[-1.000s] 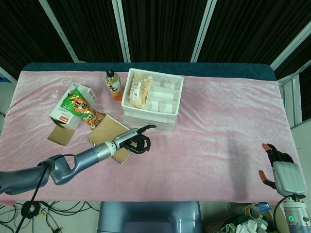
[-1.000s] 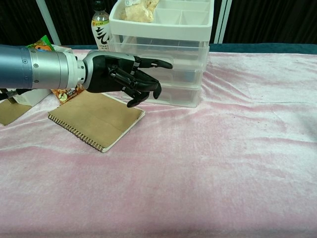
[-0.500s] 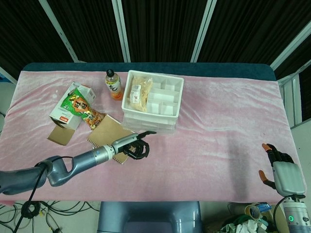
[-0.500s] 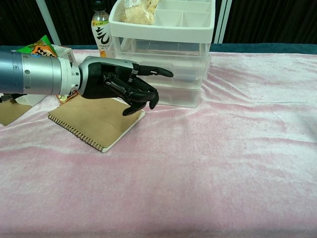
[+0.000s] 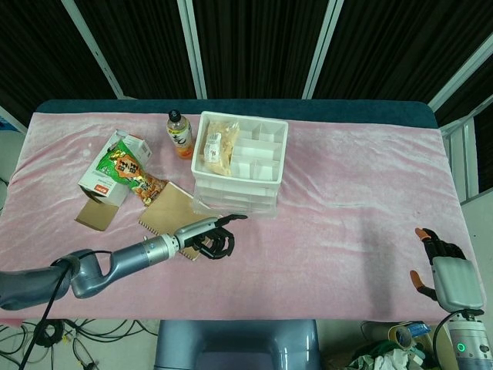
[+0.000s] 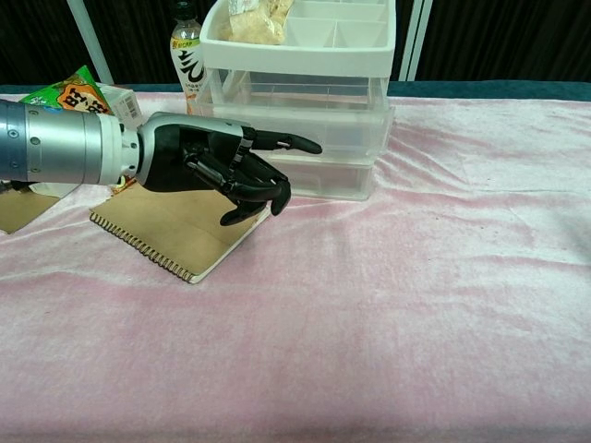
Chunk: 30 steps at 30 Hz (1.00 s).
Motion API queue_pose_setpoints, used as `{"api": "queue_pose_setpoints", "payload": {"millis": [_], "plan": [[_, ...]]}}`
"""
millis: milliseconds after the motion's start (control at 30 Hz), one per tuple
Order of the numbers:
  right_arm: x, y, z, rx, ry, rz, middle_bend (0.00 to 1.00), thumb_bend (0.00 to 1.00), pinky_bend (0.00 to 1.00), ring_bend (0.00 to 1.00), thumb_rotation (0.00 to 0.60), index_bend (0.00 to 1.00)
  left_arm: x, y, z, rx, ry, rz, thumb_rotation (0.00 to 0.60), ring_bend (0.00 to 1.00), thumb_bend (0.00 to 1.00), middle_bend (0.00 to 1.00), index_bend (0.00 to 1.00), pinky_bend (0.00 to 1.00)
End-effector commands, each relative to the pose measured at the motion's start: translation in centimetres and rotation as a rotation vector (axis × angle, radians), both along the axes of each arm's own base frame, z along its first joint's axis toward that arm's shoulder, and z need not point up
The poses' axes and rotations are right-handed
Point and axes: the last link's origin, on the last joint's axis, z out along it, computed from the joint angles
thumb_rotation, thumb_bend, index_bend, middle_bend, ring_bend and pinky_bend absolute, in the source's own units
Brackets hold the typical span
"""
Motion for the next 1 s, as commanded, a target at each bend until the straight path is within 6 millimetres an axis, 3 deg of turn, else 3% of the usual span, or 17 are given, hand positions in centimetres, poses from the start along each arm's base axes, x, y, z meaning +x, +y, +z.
{"api": "queue_pose_setpoints", "payload": {"millis": [33, 600, 1000], "plan": [[0.0, 0.0, 0.0, 0.001, 0.000, -0.001, 0.11, 0.28, 0.21, 0.22, 0.600, 0.14, -0.2, -0.1, 0.0, -0.002, 0.001, -0.003, 0.600, 0.63, 0.47, 0.56, 0.06, 0.69], [0.0, 0.0, -0.1, 0.001, -0.001, -0.004, 0.11, 0.28, 0.21, 0.22, 0.600, 0.14, -1.3, -0.5, 0.5, -0.007, 0.018, -0.026, 0.600, 0.62, 0.47, 0.56, 0.06, 0.69], [0.0, 0.1, -0.1, 0.004, 0.002, -0.008, 0.11, 0.28, 0.21, 0.22, 0.600, 0.14, -1.3, -1.6, 3.3, 0.182, 0.094, -0.200, 0.600, 0.63, 0.47, 0.56, 0.05, 0.69]]}}
